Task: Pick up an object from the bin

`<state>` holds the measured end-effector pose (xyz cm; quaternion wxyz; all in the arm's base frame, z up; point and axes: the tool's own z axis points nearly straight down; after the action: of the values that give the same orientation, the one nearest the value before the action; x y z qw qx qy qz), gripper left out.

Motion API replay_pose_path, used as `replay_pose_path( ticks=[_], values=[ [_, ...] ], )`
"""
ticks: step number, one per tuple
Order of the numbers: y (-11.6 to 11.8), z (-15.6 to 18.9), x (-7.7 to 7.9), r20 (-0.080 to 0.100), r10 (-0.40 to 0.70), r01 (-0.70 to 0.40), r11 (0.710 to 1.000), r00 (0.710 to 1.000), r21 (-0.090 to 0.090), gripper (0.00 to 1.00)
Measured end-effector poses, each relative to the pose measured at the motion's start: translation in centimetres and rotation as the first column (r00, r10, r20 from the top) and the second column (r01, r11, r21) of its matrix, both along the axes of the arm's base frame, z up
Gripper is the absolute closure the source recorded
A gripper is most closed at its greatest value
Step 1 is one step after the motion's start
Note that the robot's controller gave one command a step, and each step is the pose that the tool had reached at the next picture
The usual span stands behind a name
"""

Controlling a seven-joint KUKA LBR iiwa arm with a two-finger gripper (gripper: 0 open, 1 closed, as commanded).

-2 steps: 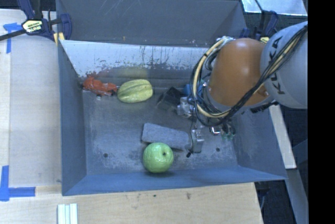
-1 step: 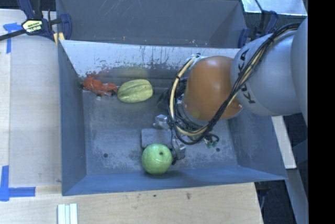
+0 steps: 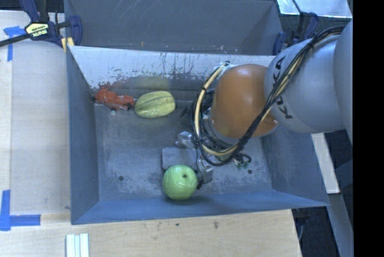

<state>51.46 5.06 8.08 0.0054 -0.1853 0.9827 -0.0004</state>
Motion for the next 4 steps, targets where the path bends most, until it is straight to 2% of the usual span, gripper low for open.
replay_pose_path(
  ticks=[1,4],
  values=[
    [4.34,-0.63,-2.61,0.016,0.169,-0.169,0.986,0.985,-0.002,1.0],
    [4.33,-0.65,-2.61,0.016,0.168,-0.168,0.986,0.986,-0.002,1.0]
  ],
)
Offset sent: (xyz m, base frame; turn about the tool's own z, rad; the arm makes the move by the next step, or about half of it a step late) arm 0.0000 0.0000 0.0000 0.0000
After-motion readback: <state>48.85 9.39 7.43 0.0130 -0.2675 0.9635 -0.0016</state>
